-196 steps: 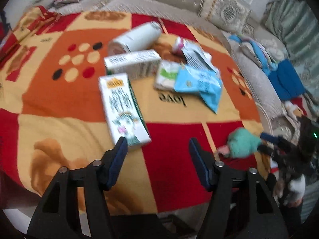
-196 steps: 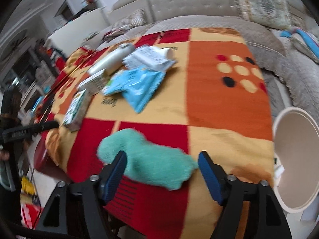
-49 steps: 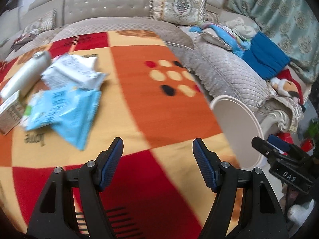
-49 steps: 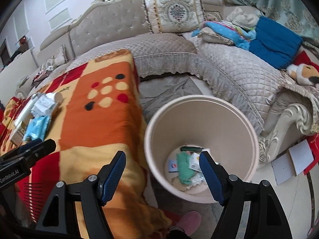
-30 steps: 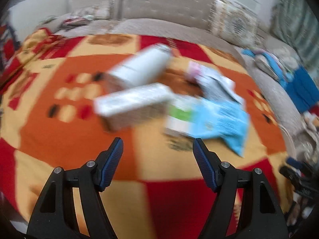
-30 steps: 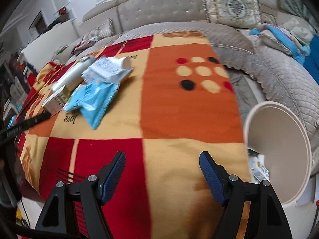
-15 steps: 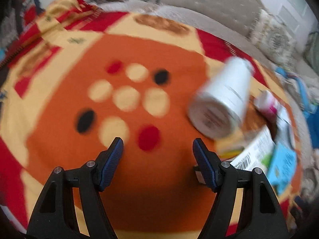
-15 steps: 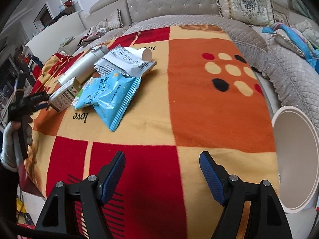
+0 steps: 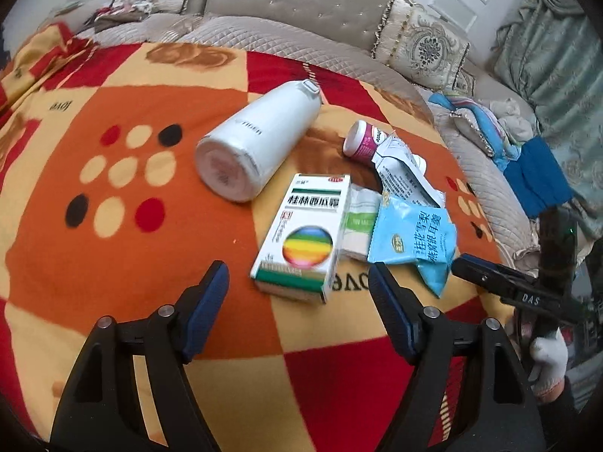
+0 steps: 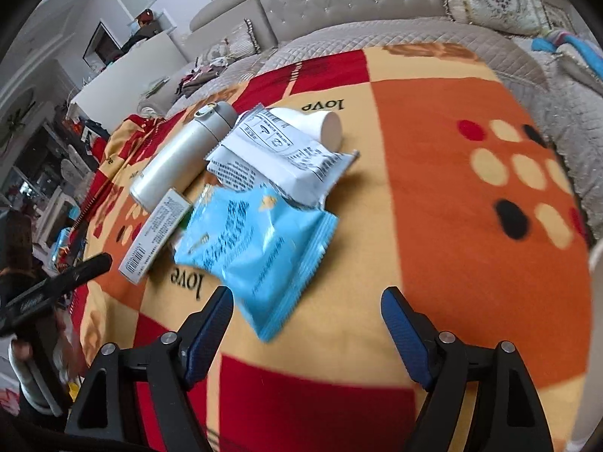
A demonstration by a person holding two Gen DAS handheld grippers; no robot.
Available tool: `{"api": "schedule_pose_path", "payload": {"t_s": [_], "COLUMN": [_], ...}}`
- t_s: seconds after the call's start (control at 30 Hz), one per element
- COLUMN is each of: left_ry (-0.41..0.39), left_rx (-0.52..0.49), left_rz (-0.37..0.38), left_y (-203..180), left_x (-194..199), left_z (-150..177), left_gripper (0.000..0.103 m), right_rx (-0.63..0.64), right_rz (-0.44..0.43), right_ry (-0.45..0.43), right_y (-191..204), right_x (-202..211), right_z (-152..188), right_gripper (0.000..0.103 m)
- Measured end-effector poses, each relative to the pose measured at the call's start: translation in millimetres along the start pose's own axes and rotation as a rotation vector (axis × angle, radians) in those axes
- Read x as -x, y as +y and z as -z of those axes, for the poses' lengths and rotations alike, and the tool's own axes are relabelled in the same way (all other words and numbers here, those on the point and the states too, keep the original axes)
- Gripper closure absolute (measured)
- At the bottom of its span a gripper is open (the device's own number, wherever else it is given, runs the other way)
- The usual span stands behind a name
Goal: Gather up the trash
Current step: 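Grasp the rainbow-label medicine box with the left tool while the right tool grasps the blue snack packet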
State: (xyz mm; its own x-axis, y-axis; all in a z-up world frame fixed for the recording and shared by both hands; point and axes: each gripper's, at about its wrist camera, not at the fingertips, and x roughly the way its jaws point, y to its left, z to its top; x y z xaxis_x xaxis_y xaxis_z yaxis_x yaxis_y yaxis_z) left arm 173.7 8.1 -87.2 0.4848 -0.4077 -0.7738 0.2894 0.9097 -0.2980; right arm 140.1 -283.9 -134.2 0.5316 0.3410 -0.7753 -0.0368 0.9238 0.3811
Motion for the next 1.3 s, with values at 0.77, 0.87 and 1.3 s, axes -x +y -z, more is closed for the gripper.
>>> {"api": "schedule_pose_path", "payload": {"t_s": [0.77, 0.87, 1.3], "left_ry": [0.139, 0.167, 0.159], "left_rx": [-0.047, -0.058, -0.07], "left_rz": [-0.131, -0.129, -0.153], "left_y": [-9, -13, -30], "left_x": [-32, -19, -14], "left_z": [29, 50, 70], "left_gripper": [0.048, 0.048, 0.046], "right_rx": [-0.081, -0.11, 0.354], "right_rz": [-0.243, -0.241, -0.018], "right_ry": [-0.025, 0.041, 0.039], "right_y": [-7, -17, 21], "right_x": [22, 36, 57], "right_z": [15, 36, 30], "right_gripper": [0.071, 0.071, 0.009]}}
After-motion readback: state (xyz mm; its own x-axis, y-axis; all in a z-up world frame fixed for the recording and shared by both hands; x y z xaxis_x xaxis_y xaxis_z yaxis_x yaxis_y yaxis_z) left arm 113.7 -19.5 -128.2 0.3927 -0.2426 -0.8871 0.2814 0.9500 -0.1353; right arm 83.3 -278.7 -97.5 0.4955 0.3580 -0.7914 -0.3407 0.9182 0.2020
